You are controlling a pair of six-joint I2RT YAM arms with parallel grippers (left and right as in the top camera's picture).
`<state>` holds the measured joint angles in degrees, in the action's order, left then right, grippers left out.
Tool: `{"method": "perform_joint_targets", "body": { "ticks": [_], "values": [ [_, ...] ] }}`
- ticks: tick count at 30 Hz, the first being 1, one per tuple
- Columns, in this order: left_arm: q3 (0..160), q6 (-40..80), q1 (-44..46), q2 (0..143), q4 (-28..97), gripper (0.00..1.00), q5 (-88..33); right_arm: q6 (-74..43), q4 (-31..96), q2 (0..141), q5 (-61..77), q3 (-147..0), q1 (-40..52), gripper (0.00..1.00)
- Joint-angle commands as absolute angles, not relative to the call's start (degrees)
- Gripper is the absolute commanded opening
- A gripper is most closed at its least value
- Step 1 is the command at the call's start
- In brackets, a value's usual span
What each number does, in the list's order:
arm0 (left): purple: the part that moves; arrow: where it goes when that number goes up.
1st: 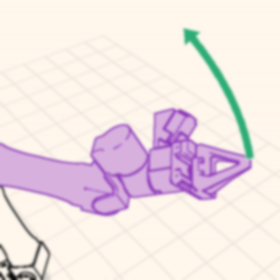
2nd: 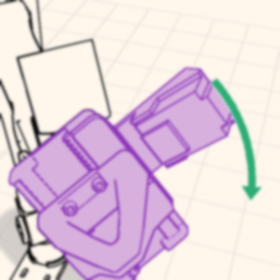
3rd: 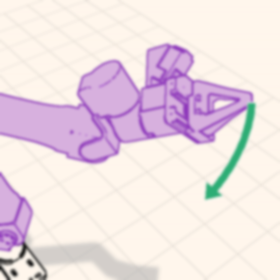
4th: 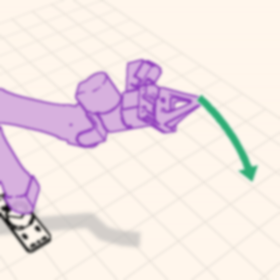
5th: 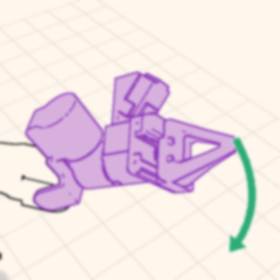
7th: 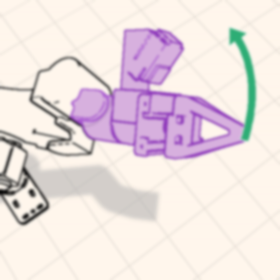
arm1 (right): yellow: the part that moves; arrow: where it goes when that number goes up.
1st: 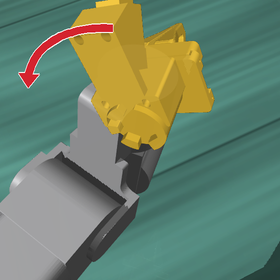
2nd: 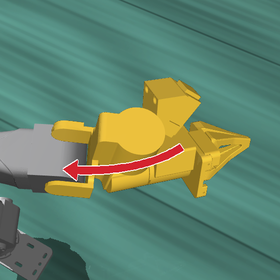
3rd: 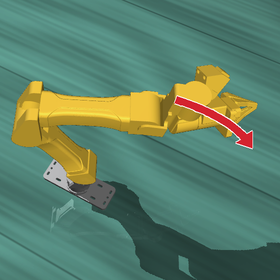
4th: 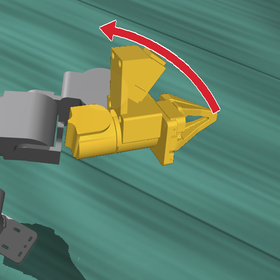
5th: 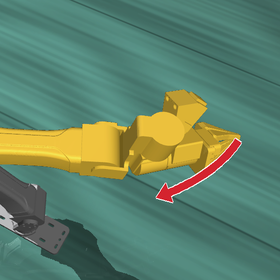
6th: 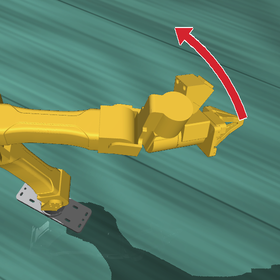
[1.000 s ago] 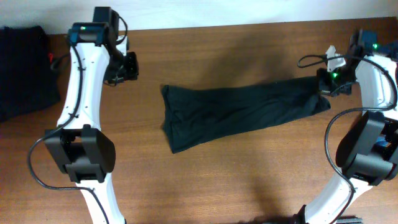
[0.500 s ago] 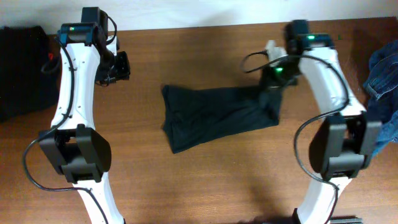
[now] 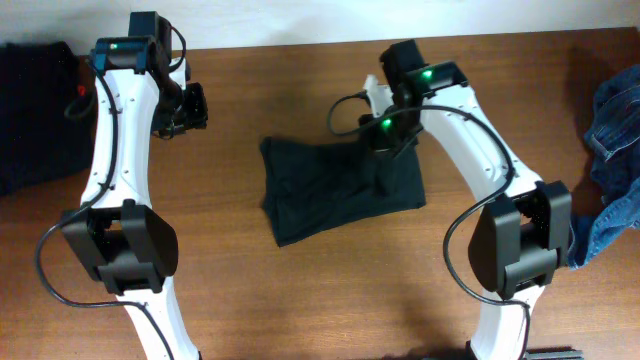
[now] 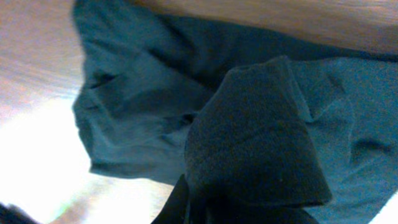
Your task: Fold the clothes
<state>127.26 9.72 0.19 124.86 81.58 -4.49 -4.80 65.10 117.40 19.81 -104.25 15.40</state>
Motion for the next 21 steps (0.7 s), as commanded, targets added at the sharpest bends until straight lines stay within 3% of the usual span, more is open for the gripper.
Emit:
{"method": "perform_joint_targets", "body": {
  "ticks": [1, 21],
  "values": [
    [126.93, 10.24, -0.30, 123.20, 81.67, 0.38, -4.51, -7.03, 64.03, 117.64, 23.05, -105.45, 18.22, 0.04],
    [126.93, 10.22, -0.30, 123.20, 82.19, 0.38, -4.47, -7.84, 56.49, 117.69, 24.82, -105.45, 30.02, 0.04]
  ]
}}
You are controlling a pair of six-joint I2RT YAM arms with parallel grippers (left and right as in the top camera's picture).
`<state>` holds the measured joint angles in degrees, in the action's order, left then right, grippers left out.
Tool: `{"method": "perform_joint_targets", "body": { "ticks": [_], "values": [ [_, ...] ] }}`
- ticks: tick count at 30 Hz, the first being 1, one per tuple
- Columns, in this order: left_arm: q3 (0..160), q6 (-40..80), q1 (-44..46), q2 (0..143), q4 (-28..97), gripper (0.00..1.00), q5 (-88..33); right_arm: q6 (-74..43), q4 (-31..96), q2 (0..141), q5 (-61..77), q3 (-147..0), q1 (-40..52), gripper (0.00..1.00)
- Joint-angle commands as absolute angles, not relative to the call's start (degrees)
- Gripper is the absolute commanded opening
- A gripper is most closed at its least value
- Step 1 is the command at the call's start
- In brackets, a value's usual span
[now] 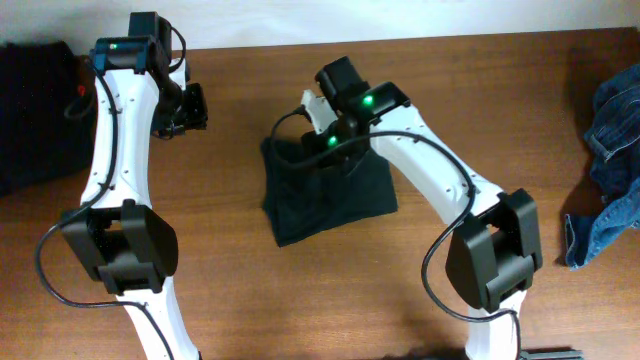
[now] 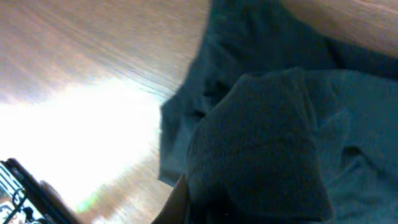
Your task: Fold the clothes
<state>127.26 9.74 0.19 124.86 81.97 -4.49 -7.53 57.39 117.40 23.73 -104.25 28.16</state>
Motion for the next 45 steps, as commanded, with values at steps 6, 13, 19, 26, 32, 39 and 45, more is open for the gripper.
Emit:
{"method": "perform_joint_targets", "body": {
  "ticks": [6, 13, 19, 26, 32, 39, 45],
  "values": [
    [126.93, 10.22, -0.30, 123.20, 82.83, 0.38, -2.00, -7.79, 54.70, 117.73, 19.53, -105.43, 31.92, 0.04],
    [126.93, 10.22, -0.30, 123.20, 83.00, 0.38, -1.69, -7.77, 54.37, 117.99, 17.10, -105.43, 32.34, 0.71],
    [126.93, 10.22, -0.30, 123.20, 82.94, 0.38, -1.69, -7.55, 54.33, 118.39, 17.41, -105.43, 32.34, 0.99],
    [126.93, 10.24, -0.03, 123.20, 82.61, 0.37, -8.34, -6.50, 55.86, 118.39, 16.45, -105.45, 31.14, 0.99],
    [126.82, 8.03, 3.57, 123.20, 81.49, 0.24, -15.90, -9.98, 61.52, 118.43, 9.91, -105.43, 26.63, 0.74],
    [123.83, 8.08, 10.83, 123.24, 77.73, 0.00, -15.25, -9.93, 62.48, 118.45, 9.85, -103.70, 21.65, 0.04],
    [115.68, 8.80, 16.84, 123.24, 68.47, 0.00, -15.29, -9.30, 57.74, 118.45, 9.82, -98.74, 20.43, 0.04]
  ]
}}
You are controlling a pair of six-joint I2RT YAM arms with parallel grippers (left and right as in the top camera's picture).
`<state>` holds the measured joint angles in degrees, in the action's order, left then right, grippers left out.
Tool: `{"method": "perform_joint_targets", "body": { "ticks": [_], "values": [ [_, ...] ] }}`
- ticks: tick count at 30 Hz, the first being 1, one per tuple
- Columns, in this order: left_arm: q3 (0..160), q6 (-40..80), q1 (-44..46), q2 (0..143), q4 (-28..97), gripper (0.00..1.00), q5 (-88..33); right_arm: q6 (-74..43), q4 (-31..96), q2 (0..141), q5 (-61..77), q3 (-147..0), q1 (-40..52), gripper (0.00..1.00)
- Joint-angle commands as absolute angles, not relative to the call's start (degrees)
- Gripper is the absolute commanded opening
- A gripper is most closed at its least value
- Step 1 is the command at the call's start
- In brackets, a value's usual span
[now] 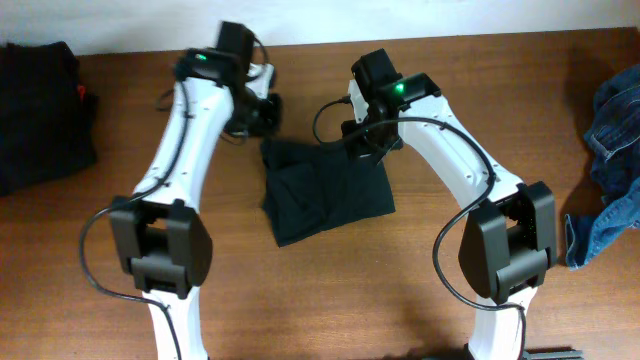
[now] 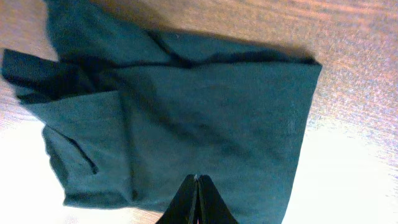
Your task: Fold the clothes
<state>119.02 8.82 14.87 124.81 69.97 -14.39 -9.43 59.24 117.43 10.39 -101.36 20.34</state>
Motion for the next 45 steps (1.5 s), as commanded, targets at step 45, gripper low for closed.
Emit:
{"method": "perform_joint_targets", "body": {
  "ticks": [45],
  "values": [
    [100.20, 11.29, 23.38, 123.42, 57.43, 0.01, -4.89, -9.52, 36.60, 118.56, 9.85, -79.85, 16.47, 0.04]
  ]
}}
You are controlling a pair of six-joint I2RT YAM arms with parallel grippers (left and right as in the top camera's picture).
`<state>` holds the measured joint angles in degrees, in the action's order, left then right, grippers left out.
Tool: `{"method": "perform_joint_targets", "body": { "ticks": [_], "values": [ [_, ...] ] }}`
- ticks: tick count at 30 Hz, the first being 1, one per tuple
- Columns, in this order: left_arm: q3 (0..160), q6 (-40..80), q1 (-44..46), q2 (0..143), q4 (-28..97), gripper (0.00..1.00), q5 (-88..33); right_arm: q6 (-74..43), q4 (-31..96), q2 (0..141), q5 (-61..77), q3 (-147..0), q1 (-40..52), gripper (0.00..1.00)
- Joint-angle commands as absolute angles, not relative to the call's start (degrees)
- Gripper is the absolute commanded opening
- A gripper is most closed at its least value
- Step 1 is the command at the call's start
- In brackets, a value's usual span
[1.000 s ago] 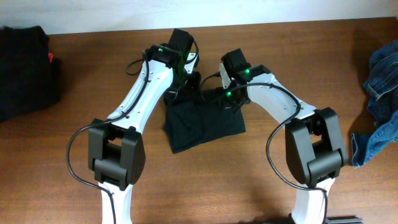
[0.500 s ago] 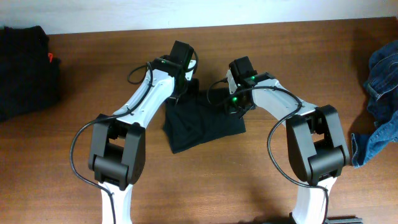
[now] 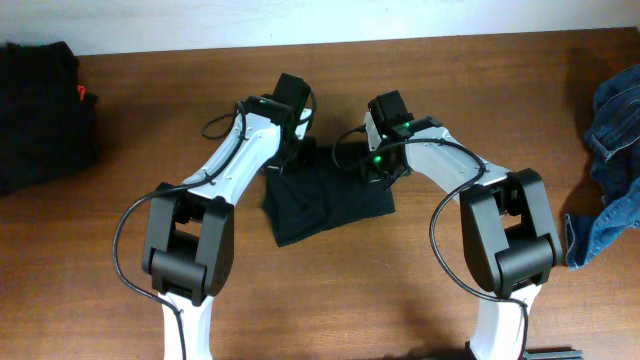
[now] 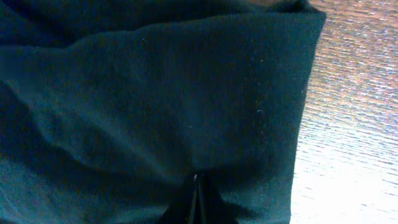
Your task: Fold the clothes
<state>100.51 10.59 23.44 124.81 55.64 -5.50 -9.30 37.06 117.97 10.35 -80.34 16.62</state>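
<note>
A dark green garment [image 3: 325,200] lies folded into a rough square at the table's middle. My right gripper [image 4: 197,178] is shut, its tips pressed down into the garment [image 4: 155,93] close to the right-hand edge, and the cloth puckers around them. In the overhead view my right gripper [image 3: 376,168] sits over the garment's far right corner. My left gripper [image 3: 291,152] is at the far left corner, low over the cloth; its fingers are hidden under the wrist.
A black cloth pile [image 3: 38,110] lies at the far left of the table. Blue denim [image 3: 612,150] is heaped at the right edge. Bare wooden table [image 3: 330,300] stretches in front of the garment.
My right gripper has dropped from above the garment onto it, so the cloth now fills its view. The left gripper has moved down to the garment's far left corner.
My right gripper held a flap of the wider garment at its right side, then had it over the left part, leaving the garment narrower. Then the flap was let go and the jaws hung shut above the fold while the left arm came over. Now both grippers are at the far edge.
</note>
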Motion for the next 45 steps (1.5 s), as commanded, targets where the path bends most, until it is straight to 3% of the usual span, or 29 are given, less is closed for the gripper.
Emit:
{"method": "perform_joint_targets", "body": {
  "ticks": [1, 16, 31, 42, 45],
  "values": [
    [100.20, 11.29, 23.38, 123.42, 58.78, 0.01, -4.89, -9.54, 36.58, 118.56, 9.85, -79.85, 16.47, 0.04],
    [100.27, 11.07, 23.38, 123.15, 74.67, 0.00, -1.15, -9.54, 36.18, 118.56, 9.82, -79.85, 16.47, 0.04],
    [103.79, 12.84, 23.49, 113.51, 73.32, 0.00, -1.02, -9.54, 35.92, 118.56, 9.82, -79.85, 16.47, 0.04],
    [92.07, 13.89, 23.62, 113.67, 65.39, 0.01, -2.04, -9.54, 35.42, 118.56, 9.82, -79.85, 16.45, 0.04],
    [91.11, 13.85, 23.29, 113.67, 61.47, 0.11, 1.56, -9.52, 35.27, 118.56, 9.82, -79.85, 16.47, 0.04]
  ]
}}
